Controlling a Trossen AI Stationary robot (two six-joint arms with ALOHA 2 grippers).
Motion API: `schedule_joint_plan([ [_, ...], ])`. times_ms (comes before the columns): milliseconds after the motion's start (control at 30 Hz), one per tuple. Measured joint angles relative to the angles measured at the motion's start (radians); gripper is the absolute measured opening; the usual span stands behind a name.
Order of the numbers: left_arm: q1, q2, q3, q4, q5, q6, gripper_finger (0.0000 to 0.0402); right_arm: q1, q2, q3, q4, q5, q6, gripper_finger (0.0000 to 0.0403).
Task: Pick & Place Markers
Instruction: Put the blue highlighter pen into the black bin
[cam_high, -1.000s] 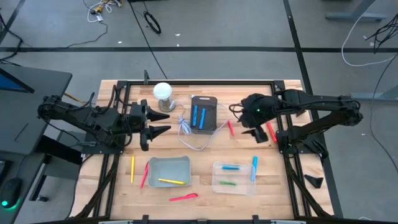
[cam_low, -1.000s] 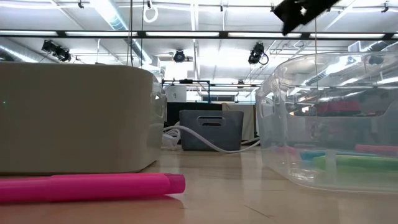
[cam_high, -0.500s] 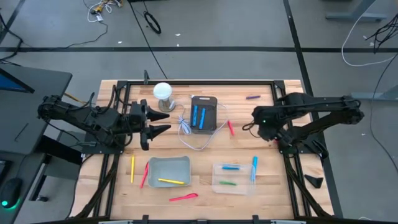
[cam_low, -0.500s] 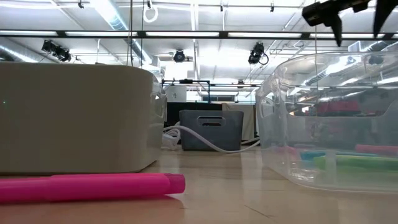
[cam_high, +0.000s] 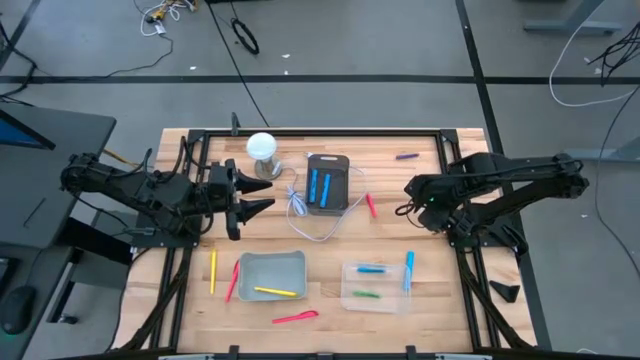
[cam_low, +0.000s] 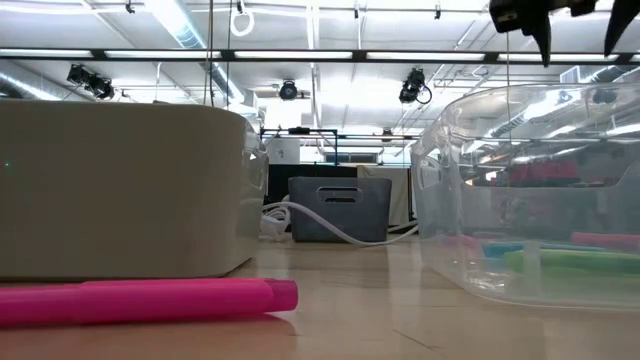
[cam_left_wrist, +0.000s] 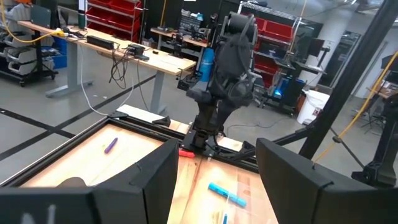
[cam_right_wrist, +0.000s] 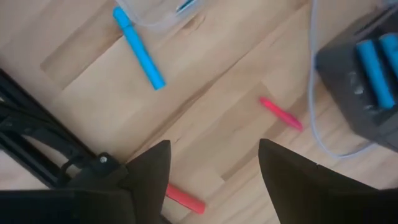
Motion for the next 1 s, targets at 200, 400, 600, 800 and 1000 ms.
schedule_joint_plan([
  [200,0.0,0.0,0.0,0.0,0.006,0.0,0.022,0.019,-0.008,-0.145,0.046,0.037,-0.015,0.0245],
  [400,0.0,0.0,0.0,0.0,0.007,-0.001,0.022,0.055,-0.008,-0.266,0.167,0.038,-0.002,0.0245],
  [600,0.0,0.0,0.0,0.0,0.007,0.0,0.022,0.098,-0.008,-0.359,0.261,0.021,0.017,0.0245],
  [800,0.0,0.0,0.0,0.0,0.007,-0.001,0.022,0.158,-0.008,-0.45,0.351,0.016,0.074,0.0245],
  [1000,0.0,0.0,0.0,0.0,0.007,-0.001,0.022,0.208,-0.005,-0.521,0.441,0.016,0.1,0.0245],
])
